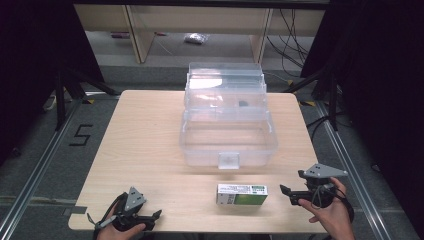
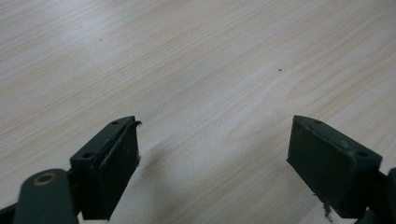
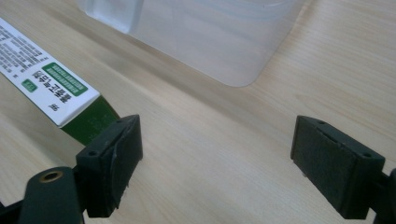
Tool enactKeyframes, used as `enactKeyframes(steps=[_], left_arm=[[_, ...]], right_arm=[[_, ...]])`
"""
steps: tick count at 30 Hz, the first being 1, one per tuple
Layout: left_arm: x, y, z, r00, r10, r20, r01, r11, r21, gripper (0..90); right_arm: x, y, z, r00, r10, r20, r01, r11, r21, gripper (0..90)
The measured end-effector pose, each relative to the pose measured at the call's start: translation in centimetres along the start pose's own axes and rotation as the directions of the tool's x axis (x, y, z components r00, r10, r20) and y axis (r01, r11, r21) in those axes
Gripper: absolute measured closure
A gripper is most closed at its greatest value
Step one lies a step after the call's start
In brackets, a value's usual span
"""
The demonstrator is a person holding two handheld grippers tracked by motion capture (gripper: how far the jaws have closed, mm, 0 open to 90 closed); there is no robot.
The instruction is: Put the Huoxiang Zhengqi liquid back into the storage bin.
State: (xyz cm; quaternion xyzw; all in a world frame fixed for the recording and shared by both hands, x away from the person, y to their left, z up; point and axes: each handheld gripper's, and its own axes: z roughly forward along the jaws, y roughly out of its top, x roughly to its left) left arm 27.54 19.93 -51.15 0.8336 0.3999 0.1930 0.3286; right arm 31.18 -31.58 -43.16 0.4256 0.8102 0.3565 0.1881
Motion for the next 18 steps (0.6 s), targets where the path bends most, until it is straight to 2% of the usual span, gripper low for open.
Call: enactKeyframes(steps=[1,4,5,7,8,9,10,12,13,14,15,16,17,18], left_arm=[[0.1,0.0,0.0,0.9999,0.003,0.013,-0.003,1.0000,0.006,15.8],[0.1,0.0,-0.1,1.0000,0.005,0.008,-0.005,1.0000,0.008,15.8],[0.1,0.0,0.0,0.9999,0.004,0.013,-0.004,1.0000,0.006,15.8],[0.1,0.0,0.0,0.9999,0.003,0.011,-0.003,1.0000,0.006,15.8],[0.1,0.0,0.0,0.9999,0.003,0.011,-0.003,1.0000,0.006,15.8],[0.1,0.0,0.0,1.0000,0.005,0.008,-0.005,1.0000,0.005,15.8],[0.1,0.0,0.0,1.0000,0.004,0.003,-0.004,1.0000,0.001,15.8],[0.1,0.0,0.0,0.9999,0.012,0.010,-0.012,0.9999,0.007,15.8],[0.1,0.0,0.1,1.0000,0.001,0.008,-0.001,1.0000,-0.007,15.8],[0.2,0.1,0.1,0.9997,0.022,0.002,-0.022,0.9997,-0.006,15.8],[0.1,0.0,0.0,0.9999,0.009,0.012,-0.009,1.0000,0.003,15.8],[0.0,0.0,0.0,0.9999,0.003,0.013,-0.003,1.0000,0.007,15.8],[0.0,0.0,0.0,0.9999,0.004,0.012,-0.004,1.0000,0.007,15.8],[0.1,0.0,0.0,0.9999,0.005,0.012,-0.005,1.0000,0.007,15.8]], right_arm=[[0.3,0.1,-0.2,0.9996,0.026,-0.015,-0.025,0.9996,0.008,17.8],[0.6,0.3,-0.3,0.9995,0.025,-0.021,-0.024,0.9996,0.010,17.9],[0.4,0.4,-0.3,0.9997,-0.010,-0.024,0.010,0.9999,0.001,17.9],[0.8,0.7,-0.6,0.9993,-0.027,-0.027,0.028,0.9996,0.005,18.5],[1.0,0.7,-0.6,0.9994,-0.010,-0.033,0.011,0.9999,0.011,18.5],[0.9,0.9,-0.7,0.9984,-0.048,-0.029,0.048,0.9989,0.000,18.5],[1.1,0.9,-0.7,0.9989,-0.030,-0.036,0.030,0.9995,0.005,18.5],[1.1,1.2,-0.8,0.9970,-0.062,-0.045,0.062,0.9981,-0.001,18.5],[1.5,1.3,-0.9,0.9982,-0.040,-0.044,0.041,0.9991,0.011,18.6],[1.5,1.4,-0.9,0.9962,-0.076,-0.041,0.076,0.9971,-0.005,18.9],[1.6,1.6,-0.9,0.9950,-0.089,-0.046,0.089,0.9961,-0.004,19.0],[1.9,1.8,-1.1,0.9956,-0.074,-0.057,0.075,0.9971,0.013,19.2],[1.8,1.9,-1.0,0.9919,-0.115,-0.054,0.115,0.9934,-0.002,19.3],[1.9,2.1,-1.0,0.9901,-0.127,-0.059,0.127,0.9918,-0.006,19.3]])
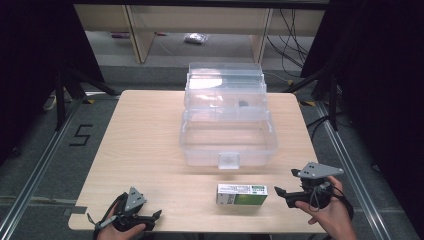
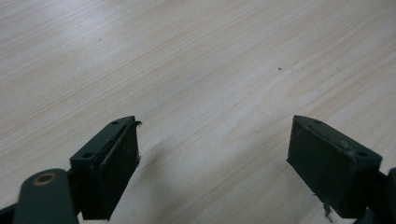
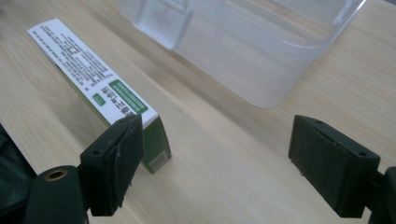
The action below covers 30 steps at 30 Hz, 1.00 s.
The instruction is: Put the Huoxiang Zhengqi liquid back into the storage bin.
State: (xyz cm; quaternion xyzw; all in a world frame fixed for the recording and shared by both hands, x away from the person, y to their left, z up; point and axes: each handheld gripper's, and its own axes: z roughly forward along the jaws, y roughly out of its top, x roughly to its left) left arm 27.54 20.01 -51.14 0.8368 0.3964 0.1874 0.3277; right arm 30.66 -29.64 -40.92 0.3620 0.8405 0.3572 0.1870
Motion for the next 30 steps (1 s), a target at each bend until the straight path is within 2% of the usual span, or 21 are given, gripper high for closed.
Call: enactKeyframes(steps=[1,2,4,5,6,9,12,13,14,19,20,21,22,23,24,25,26,27,28,29,30], left_arm=[[0.0,0.0,0.1,1.0000,-0.003,-0.009,0.003,0.9999,-0.013,15.8],[0.0,0.0,0.0,1.0000,0.000,-0.006,0.000,1.0000,-0.003,15.8],[0.0,0.0,0.1,1.0000,-0.001,-0.005,0.001,0.9999,-0.010,15.8],[0.1,0.0,0.1,1.0000,0.005,-0.008,-0.005,1.0000,-0.008,15.9],[0.1,0.0,0.1,0.9999,0.008,-0.009,-0.009,0.9999,-0.008,15.8],[0.0,0.0,0.1,1.0000,-0.001,-0.003,0.001,1.0000,-0.009,15.8],[0.1,0.0,0.2,0.9997,0.005,-0.022,-0.005,0.9999,-0.015,15.8],[0.1,0.0,0.0,1.0000,0.003,-0.009,-0.003,1.0000,-0.002,15.8],[0.0,0.0,0.0,1.0000,-0.001,-0.004,0.001,1.0000,0.001,15.8],[0.0,0.0,0.2,0.9997,0.002,-0.023,-0.002,0.9999,-0.012,15.8],[0.0,0.0,0.1,0.9996,0.005,-0.028,-0.005,1.0000,0.000,15.8],[0.0,0.0,0.1,0.9997,0.007,-0.022,-0.007,0.9999,0.009,15.8],[0.0,0.0,0.1,0.9998,-0.008,-0.020,0.008,1.0000,-0.006,15.8],[0.1,0.0,0.0,1.0000,0.005,-0.007,-0.005,1.0000,0.002,15.8],[0.1,0.0,0.1,1.0000,-0.002,-0.008,0.002,1.0000,-0.008,15.8],[0.1,0.0,0.1,1.0000,0.006,-0.007,-0.006,1.0000,-0.005,15.8],[0.1,0.0,0.0,1.0000,0.008,-0.002,-0.008,0.9999,0.010,15.8],[0.0,0.0,0.1,0.9999,-0.014,-0.008,0.014,0.9999,-0.005,15.8],[0.0,0.0,0.1,0.9997,-0.008,-0.021,0.008,0.9999,-0.009,15.8],[0.1,0.0,0.0,0.9999,0.004,-0.012,-0.004,1.0000,-0.002,15.8],[0.0,0.0,0.0,0.9999,-0.003,-0.014,0.003,1.0000,-0.003,15.9]], right_arm=[[0.2,0.1,0.0,0.9999,0.010,0.001,-0.010,0.9999,0.005,19.5],[0.4,0.3,-0.2,0.9999,0.010,-0.006,-0.010,0.9998,0.016,19.9],[0.3,0.7,-0.2,0.9996,-0.028,-0.010,0.028,0.9996,0.002,20.0],[0.6,0.8,-0.3,0.9999,-0.001,-0.016,0.001,1.0000,0.007,20.0],[0.7,1.1,-0.4,0.9998,0.004,-0.018,-0.004,0.9999,0.010,20.0],[0.8,1.7,-0.2,0.9983,-0.053,-0.024,0.053,0.9986,0.005,20.0],[1.6,2.4,0.1,0.9965,-0.069,-0.047,0.070,0.9973,0.021,20.4],[1.9,2.6,0.2,0.9951,-0.082,-0.055,0.083,0.9961,0.028,20.5],[2.0,2.8,0.5,0.9921,-0.108,-0.063,0.110,0.9937,0.024,20.5],[3.4,3.8,1.3,0.9841,-0.144,-0.104,0.150,0.9875,0.049,21.7],[3.6,3.9,1.6,0.9811,-0.160,-0.109,0.166,0.9854,0.041,21.8],[3.8,4.0,1.7,0.9777,-0.171,-0.121,0.178,0.9827,0.049,21.9],[4.1,4.1,2.1,0.9718,-0.194,-0.133,0.201,0.9786,0.042,22.2],[4.5,4.2,2.4,0.9719,-0.192,-0.136,0.201,0.9782,0.053,22.3],[4.9,4.4,2.7,0.9692,-0.195,-0.150,0.208,0.9753,0.074,22.5],[5.0,4.5,3.0,0.9663,-0.203,-0.158,0.215,0.9744,0.064,22.8],[5.1,4.6,3.3,0.9600,-0.226,-0.165,0.240,0.9684,0.068,22.9],[5.2,4.8,3.5,0.9557,-0.235,-0.177,0.252,0.9646,0.078,23.0],[5.4,4.9,3.8,0.9517,-0.245,-0.185,0.264,0.9603,0.090,23.3],[5.5,5.0,4.1,0.9505,-0.251,-0.183,0.270,0.9585,0.090,23.4],[5.7,5.1,4.4,0.9473,-0.261,-0.186,0.282,0.9544,0.098,23.4]])
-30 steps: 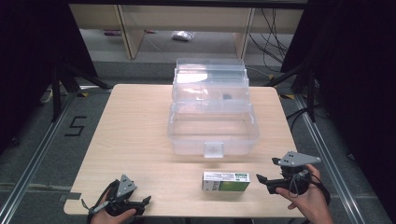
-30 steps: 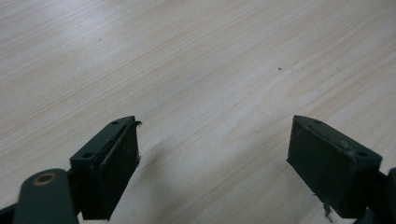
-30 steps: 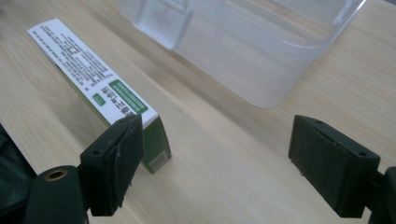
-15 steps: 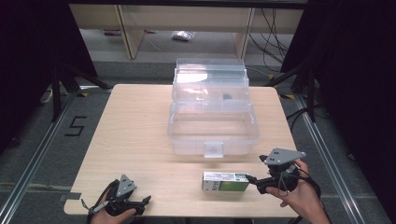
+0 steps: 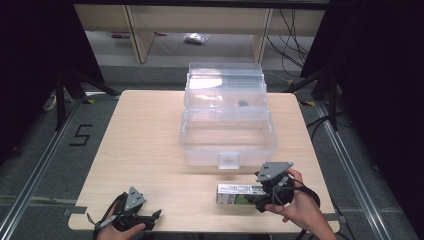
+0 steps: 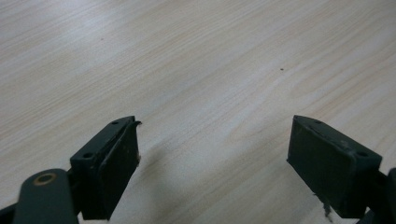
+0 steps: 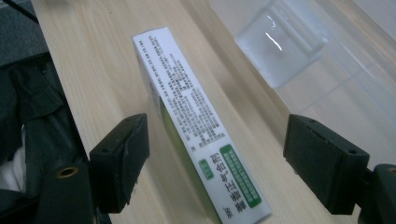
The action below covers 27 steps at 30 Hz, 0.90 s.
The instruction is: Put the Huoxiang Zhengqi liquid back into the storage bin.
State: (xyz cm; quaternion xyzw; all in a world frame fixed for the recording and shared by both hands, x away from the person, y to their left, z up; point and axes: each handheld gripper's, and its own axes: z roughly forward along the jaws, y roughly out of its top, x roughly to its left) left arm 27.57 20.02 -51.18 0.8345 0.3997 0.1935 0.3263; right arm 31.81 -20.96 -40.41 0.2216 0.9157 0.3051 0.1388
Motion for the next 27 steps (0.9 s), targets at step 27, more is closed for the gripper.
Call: enactKeyframes(steps=[27], left_arm=[[0.0,-0.1,0.1,0.9998,-0.018,0.010,0.018,0.9998,-0.012,15.8]], right_arm=[[0.2,2.0,3.6,0.9908,-0.095,-0.096,0.113,0.9740,0.196,29.9]])
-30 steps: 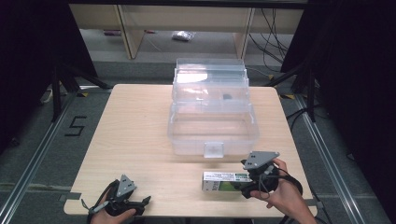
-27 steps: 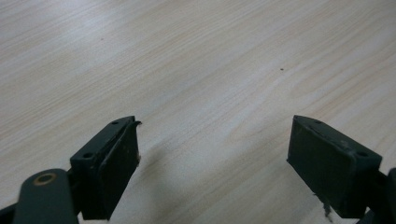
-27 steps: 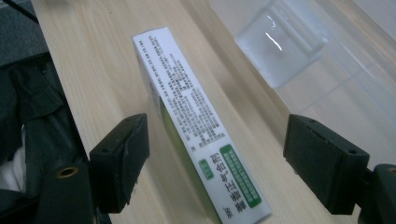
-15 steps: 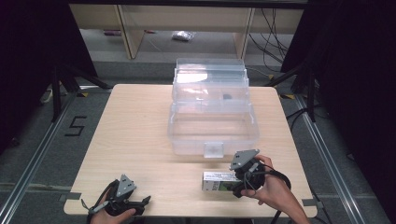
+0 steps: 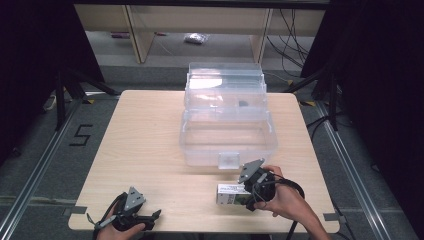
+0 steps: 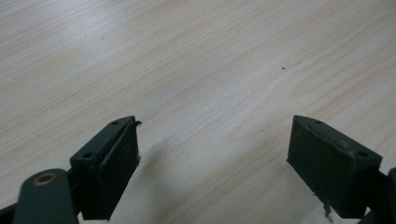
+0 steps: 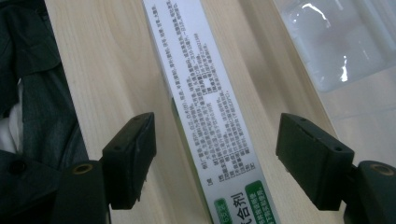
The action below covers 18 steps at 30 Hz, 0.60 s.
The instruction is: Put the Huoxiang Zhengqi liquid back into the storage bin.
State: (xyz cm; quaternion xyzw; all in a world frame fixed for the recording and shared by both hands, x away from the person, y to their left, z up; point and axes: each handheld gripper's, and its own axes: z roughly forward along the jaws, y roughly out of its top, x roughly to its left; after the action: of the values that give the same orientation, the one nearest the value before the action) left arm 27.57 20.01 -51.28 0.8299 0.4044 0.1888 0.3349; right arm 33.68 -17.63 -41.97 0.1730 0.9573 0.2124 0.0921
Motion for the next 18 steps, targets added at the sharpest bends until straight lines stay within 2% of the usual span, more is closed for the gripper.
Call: enactKeyframes(steps=[1,4,5,6,7,10,11,12,13,14,15,16,18], left_arm=[[0.0,0.0,0.0,1.0000,-0.006,0.001,0.006,1.0000,0.002,15.8],[-0.1,0.0,0.1,0.9999,-0.010,-0.001,0.010,0.9999,-0.002,15.9],[0.0,0.0,0.0,1.0000,-0.006,0.001,0.006,1.0000,0.001,15.8],[0.1,0.0,-0.1,0.9997,0.023,0.005,-0.024,0.9995,0.023,15.8],[0.0,0.0,0.1,1.0000,-0.002,-0.001,0.002,1.0000,0.000,15.8],[-0.1,0.0,0.1,1.0000,-0.009,-0.002,0.009,1.0000,0.000,15.9],[0.1,0.0,-0.1,0.9997,0.026,0.006,-0.026,0.9994,0.022,15.8],[0.0,0.0,0.0,1.0000,0.004,0.002,-0.004,1.0000,0.008,15.8],[-0.1,0.0,0.0,0.9999,-0.012,0.002,0.012,0.9999,0.001,15.8],[0.0,0.0,0.0,1.0000,-0.006,0.002,0.006,1.0000,0.000,15.8],[0.0,0.0,0.0,1.0000,-0.005,0.002,0.005,1.0000,-0.001,15.8],[0.1,0.0,-0.2,0.9996,0.027,0.005,-0.027,0.9994,0.024,15.9],[0.1,0.0,-0.1,0.9997,0.023,0.008,-0.023,0.9994,0.027,15.8]], right_arm=[[0.0,0.1,0.2,0.9999,-0.015,-0.007,0.015,0.9999,0.005,30.5],[-0.1,0.3,0.5,0.9997,-0.015,-0.020,0.015,0.9994,0.031,34.0],[-0.2,0.3,0.5,0.9998,-0.010,-0.018,0.011,0.9993,0.035,34.1],[-0.2,0.4,0.6,0.9997,-0.020,-0.017,0.020,0.9992,0.035,34.3],[-0.3,0.4,0.7,0.9992,-0.032,-0.024,0.033,0.9988,0.037,35.3],[-0.3,0.6,0.8,0.9990,-0.026,-0.036,0.028,0.9983,0.051,36.6],[-0.5,0.8,1.1,0.9979,-0.047,-0.044,0.050,0.9964,0.069,38.3],[-0.4,0.8,1.1,0.9984,-0.038,-0.041,0.041,0.9961,0.078,39.7],[-0.6,0.8,1.2,0.9964,-0.062,-0.058,0.067,0.9941,0.085,40.7],[-0.5,0.8,1.2,0.9970,-0.051,-0.058,0.056,0.9942,0.092,41.2],[-0.6,0.9,1.3,0.9950,-0.076,-0.065,0.082,0.9917,0.099,42.3],[-0.6,1.0,1.3,0.9950,-0.077,-0.063,0.084,0.9914,0.101,42.8],[-0.5,1.0,1.3,0.9965,-0.057,-0.062,0.064,0.9905,0.122,43.4]])
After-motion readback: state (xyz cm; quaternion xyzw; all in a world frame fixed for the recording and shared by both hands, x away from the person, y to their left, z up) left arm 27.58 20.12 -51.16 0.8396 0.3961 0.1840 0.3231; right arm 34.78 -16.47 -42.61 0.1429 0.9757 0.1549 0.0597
